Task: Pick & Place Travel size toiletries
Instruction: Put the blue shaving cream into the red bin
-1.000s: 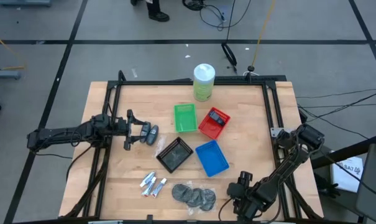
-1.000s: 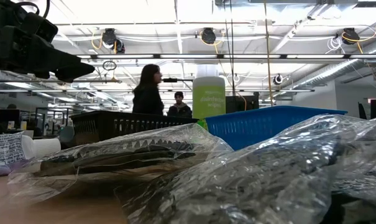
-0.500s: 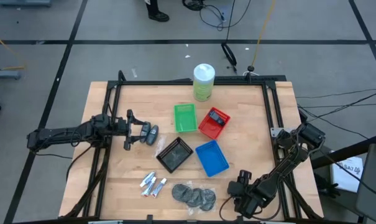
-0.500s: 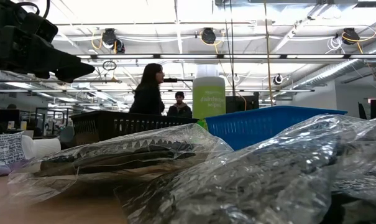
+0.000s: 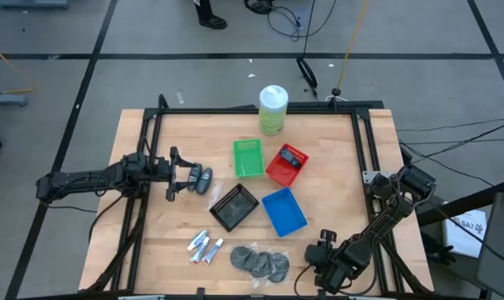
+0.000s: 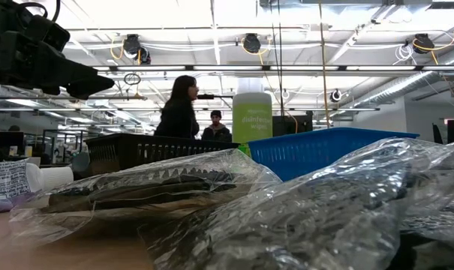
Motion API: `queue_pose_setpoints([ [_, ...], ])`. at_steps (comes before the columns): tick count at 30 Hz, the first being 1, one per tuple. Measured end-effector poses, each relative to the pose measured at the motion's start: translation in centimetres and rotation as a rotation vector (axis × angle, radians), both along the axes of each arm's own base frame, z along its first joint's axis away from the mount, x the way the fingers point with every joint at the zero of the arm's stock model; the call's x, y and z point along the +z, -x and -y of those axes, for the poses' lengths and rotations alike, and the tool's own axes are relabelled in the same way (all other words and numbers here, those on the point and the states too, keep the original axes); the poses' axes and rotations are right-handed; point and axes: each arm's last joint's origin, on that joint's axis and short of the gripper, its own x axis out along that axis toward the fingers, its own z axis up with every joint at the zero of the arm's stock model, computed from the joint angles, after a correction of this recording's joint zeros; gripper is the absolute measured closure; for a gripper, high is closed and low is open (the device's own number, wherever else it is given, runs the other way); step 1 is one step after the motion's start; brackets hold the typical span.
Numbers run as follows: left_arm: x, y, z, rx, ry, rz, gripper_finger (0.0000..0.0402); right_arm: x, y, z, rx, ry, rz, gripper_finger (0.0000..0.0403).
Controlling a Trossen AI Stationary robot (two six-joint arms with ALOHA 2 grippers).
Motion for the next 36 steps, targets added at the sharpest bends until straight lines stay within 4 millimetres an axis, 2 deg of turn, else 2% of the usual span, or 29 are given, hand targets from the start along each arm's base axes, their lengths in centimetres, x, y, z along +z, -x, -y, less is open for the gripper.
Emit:
queue_pose_setpoints([
  [7, 0.0, 0.0, 0.0, 0.0, 0.0, 0.0, 0.0128, 0.0, 0.0, 0.0, 0.0, 0.002, -0.002, 0.0264],
  [16, 0.0, 0.0, 0.0, 0.0, 0.0, 0.0, 0.0128, 0.1, 0.0, 0.1, 0.008, 0.0, 0.0, 0.0269],
  [27, 0.0, 0.0, 0.0, 0.0, 0.0, 0.0, 0.0128, 2.8, 0.0, 0.9, 0.042, -0.043, 0.047, 0.027],
  [36, 0.0, 0.0, 0.0, 0.0, 0.0, 0.0, 0.0128, 5.5, 0.1, 1.4, 0.073, -0.11, 0.124, 0.0299],
])
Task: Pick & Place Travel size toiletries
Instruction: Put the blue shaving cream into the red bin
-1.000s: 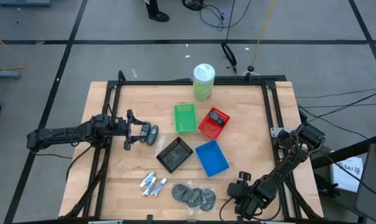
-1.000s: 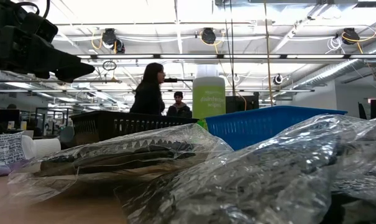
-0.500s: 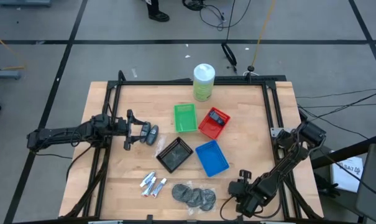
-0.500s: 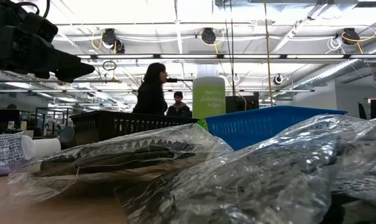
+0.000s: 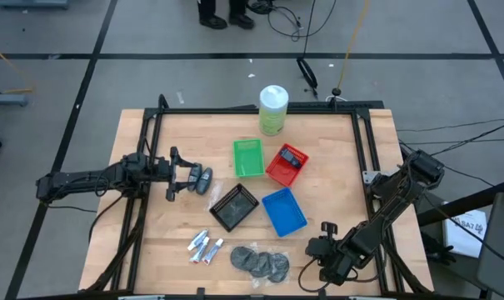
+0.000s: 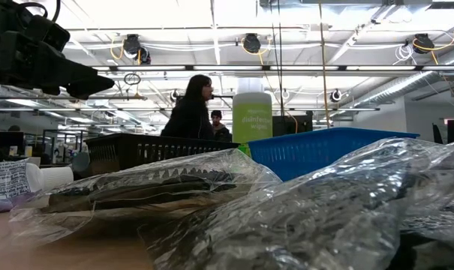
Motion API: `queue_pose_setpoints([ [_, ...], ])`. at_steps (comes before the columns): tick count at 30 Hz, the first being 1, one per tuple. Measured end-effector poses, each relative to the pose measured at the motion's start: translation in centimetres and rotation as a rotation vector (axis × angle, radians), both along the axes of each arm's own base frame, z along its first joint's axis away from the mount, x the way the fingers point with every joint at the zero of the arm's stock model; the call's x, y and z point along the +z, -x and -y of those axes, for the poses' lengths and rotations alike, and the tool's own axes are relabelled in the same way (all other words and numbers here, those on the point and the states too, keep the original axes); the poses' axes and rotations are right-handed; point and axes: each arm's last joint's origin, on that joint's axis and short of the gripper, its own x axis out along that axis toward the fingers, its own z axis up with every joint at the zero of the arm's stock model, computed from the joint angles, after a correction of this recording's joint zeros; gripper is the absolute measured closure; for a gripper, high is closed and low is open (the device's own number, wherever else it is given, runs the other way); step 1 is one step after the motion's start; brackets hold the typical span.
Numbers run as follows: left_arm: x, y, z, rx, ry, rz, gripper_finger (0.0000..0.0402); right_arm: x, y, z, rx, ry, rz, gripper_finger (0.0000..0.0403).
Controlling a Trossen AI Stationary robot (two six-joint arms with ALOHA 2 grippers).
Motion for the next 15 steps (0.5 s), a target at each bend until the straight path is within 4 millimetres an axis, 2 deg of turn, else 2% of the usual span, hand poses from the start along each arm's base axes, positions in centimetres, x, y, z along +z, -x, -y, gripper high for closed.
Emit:
queue_pose_setpoints([
  [8, 0.0, 0.0, 0.0, 0.0, 0.0, 0.0, 0.0128, 2.3, 0.1, 0.6, 0.049, 0.005, 0.112, 0.0308],
  [15, 0.0, 0.0, 0.0, 0.0, 0.0, 0.0, 0.0128, 3.6, -1.1, 1.2, 0.148, 0.06, 0.259, 0.0309],
])
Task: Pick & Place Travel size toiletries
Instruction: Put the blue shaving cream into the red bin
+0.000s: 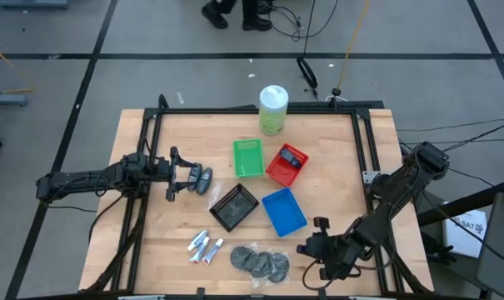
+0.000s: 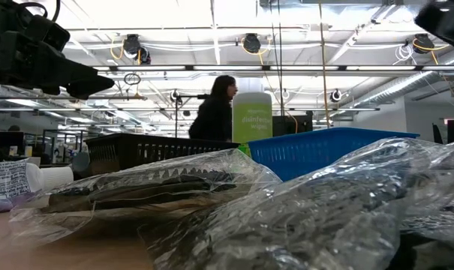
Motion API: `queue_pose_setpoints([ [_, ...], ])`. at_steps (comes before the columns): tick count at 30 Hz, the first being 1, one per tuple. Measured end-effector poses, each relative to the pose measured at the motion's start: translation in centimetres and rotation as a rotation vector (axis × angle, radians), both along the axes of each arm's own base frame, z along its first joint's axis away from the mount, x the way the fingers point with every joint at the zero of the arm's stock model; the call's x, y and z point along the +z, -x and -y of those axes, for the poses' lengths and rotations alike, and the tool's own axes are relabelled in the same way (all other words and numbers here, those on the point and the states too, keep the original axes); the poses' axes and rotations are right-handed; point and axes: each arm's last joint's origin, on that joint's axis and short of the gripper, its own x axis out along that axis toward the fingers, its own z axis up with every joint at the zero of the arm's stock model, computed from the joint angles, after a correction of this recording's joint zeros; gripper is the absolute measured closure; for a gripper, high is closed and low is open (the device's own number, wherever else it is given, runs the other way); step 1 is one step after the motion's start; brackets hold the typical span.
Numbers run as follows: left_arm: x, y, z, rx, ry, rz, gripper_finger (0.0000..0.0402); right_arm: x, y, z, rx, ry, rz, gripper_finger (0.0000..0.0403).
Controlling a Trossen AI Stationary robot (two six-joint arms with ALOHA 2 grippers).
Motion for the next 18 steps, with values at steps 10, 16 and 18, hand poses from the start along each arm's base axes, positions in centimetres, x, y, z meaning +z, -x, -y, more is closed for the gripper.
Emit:
queue_pose_setpoints([
  [10, 0.0, 0.0, 0.0, 0.0, 0.0, 0.0, 0.0128, 0.1, -2.6, 2.5, 0.037, 0.098, 0.037, 0.0309],
  [16, 0.0, 0.0, 0.0, 0.0, 0.0, 0.0, 0.0128, 0.2, -4.0, 4.5, 0.031, 0.156, 0.038, 0.0309],
  [18, 0.0, 0.0, 0.0, 0.0, 0.0, 0.0, 0.0128, 0.2, -4.5, 5.2, 0.027, 0.172, 0.038, 0.0309],
])
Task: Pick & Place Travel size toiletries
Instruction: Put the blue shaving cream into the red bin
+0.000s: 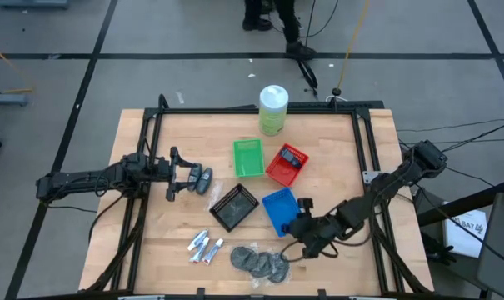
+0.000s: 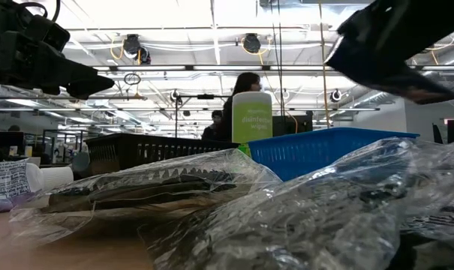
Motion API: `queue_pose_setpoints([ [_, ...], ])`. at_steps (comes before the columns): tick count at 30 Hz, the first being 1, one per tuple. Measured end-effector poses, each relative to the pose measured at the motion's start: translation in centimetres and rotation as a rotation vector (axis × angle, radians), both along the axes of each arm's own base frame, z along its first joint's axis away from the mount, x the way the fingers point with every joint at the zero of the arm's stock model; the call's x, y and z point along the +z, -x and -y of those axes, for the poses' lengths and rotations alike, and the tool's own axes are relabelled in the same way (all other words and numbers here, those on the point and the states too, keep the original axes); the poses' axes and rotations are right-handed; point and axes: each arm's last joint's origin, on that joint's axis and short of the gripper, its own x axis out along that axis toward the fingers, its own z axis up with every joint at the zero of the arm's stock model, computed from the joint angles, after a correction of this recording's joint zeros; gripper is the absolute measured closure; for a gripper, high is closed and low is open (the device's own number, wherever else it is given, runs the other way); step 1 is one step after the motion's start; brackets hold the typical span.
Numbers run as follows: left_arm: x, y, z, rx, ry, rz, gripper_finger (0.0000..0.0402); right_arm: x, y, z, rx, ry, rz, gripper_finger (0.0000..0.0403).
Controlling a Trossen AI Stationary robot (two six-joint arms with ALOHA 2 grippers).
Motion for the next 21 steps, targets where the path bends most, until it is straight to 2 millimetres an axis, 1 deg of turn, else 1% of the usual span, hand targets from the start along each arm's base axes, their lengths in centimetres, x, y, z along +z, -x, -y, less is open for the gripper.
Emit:
queue_pose_setpoints([
  [9, 0.0, 0.0, 0.0, 0.0, 0.0, 0.0, 0.0128, 0.2, -1.9, 2.9, -0.046, 0.031, 0.023, 0.0309],
  [17, 0.0, 0.0, 0.0, 0.0, 0.0, 0.0, 0.0128, 0.8, -3.5, 4.4, 0.009, 0.053, 0.107, 0.031],
  [21, 0.0, 0.0, 0.0, 0.0, 0.0, 0.0, 0.0128, 1.0, -4.0, 5.2, 0.043, 0.038, 0.12, 0.031],
])
